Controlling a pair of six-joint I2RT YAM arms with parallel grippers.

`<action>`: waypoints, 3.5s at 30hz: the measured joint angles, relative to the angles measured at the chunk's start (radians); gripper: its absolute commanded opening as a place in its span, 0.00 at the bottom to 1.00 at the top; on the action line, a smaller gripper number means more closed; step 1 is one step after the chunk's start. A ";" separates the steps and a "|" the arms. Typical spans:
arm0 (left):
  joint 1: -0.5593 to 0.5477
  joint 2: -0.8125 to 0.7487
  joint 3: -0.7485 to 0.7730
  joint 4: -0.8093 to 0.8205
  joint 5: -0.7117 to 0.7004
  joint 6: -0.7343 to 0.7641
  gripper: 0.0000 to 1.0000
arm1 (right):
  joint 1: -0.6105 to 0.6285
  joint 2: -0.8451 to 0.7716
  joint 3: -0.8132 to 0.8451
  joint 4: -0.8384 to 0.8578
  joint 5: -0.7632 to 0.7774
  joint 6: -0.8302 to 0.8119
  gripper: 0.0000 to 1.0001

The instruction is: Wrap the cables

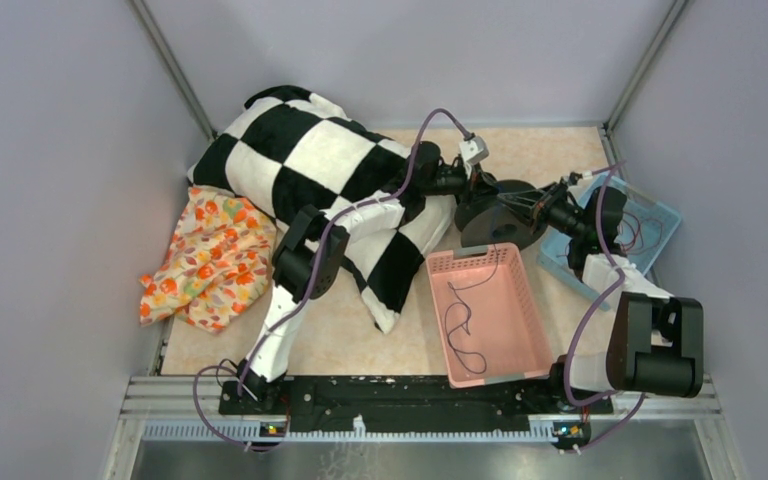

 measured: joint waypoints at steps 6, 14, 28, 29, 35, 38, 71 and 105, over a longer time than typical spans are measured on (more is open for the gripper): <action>0.000 -0.034 -0.019 -0.056 -0.017 0.110 0.00 | 0.000 0.041 0.018 0.017 -0.006 0.013 0.00; 0.000 -0.070 -0.045 -0.106 -0.040 0.213 0.00 | 0.000 0.049 0.053 0.008 -0.005 0.007 0.00; 0.001 -0.072 -0.045 -0.127 -0.055 0.238 0.47 | 0.000 0.049 0.053 -0.009 -0.003 -0.017 0.00; 0.001 -0.072 -0.045 -0.128 -0.055 0.239 0.49 | 0.000 0.050 0.053 -0.009 -0.003 -0.017 0.00; 0.001 -0.072 -0.045 -0.143 -0.055 0.257 0.53 | 0.000 0.060 0.053 -0.003 -0.001 -0.012 0.00; 0.001 -0.075 -0.046 -0.143 -0.055 0.261 0.58 | 0.000 0.068 0.053 0.027 0.000 0.012 0.00; 0.001 -0.090 -0.082 -0.002 -0.066 0.129 0.44 | 0.034 0.106 0.040 0.142 0.003 0.089 0.00; 0.013 -0.153 -0.159 -0.040 -0.195 0.156 0.00 | 0.000 0.029 0.246 -0.272 -0.001 -0.107 0.99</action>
